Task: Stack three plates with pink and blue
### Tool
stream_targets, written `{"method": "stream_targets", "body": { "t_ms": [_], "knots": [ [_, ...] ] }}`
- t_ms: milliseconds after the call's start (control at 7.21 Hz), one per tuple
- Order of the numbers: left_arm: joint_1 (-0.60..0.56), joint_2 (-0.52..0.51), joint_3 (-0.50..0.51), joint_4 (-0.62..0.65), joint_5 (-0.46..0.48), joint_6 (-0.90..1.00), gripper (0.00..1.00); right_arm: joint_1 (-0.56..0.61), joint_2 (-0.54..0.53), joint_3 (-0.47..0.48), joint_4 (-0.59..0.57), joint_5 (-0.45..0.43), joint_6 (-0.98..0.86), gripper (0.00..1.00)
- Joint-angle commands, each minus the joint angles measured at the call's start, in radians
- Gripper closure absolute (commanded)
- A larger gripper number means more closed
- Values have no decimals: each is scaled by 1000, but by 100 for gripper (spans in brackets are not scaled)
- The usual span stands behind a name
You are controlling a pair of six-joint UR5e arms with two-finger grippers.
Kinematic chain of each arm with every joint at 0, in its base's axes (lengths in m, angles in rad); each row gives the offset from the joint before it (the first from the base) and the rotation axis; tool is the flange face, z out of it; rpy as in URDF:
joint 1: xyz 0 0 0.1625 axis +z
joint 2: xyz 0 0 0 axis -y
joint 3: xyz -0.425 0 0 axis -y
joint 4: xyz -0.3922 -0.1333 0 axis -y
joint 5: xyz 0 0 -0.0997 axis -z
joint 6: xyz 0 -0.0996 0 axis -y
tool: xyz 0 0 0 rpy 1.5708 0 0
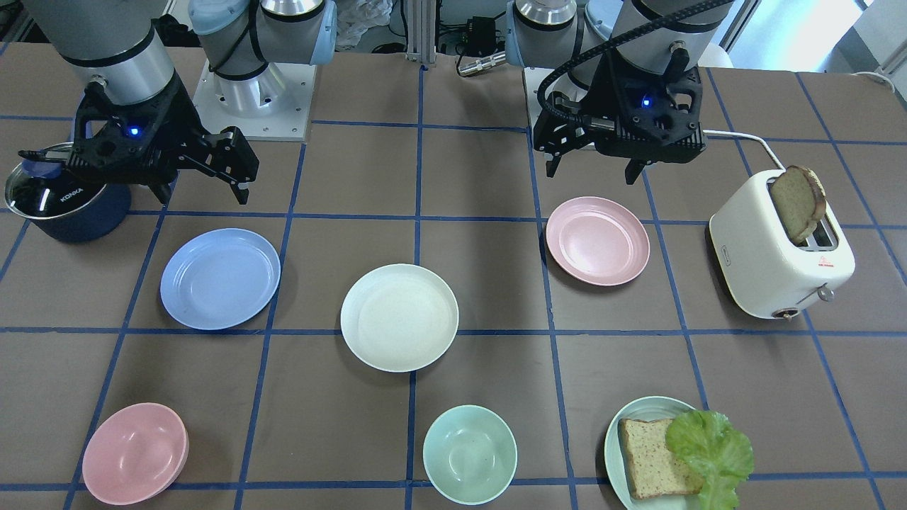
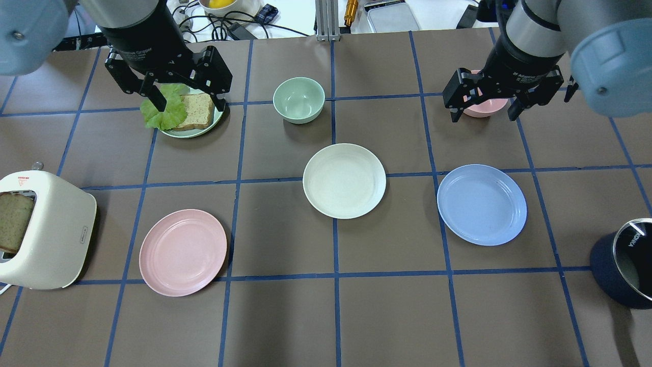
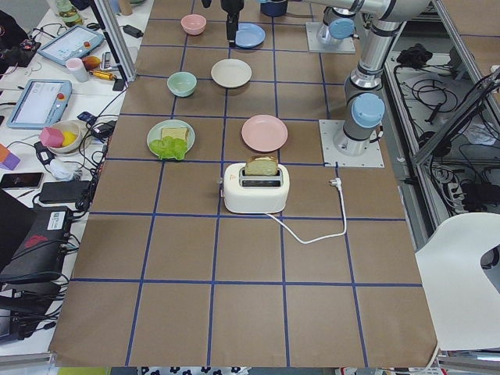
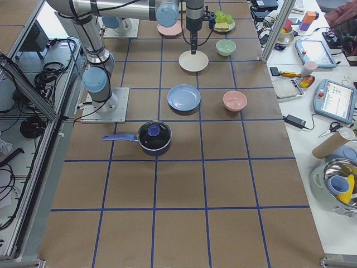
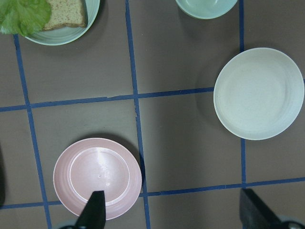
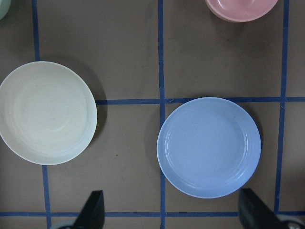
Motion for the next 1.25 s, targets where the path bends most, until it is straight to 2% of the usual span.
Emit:
{"method": "stream_targets", "body": {
  "t_ms": [0,1109],
  "knots": [
    [3,1,0,-1,1,0,0,1,-22,-4,5,-2,1,0],
    [6,3,0,-1,1,0,0,-8,-21,34,-1,-6,-18,0]
  ]
}}
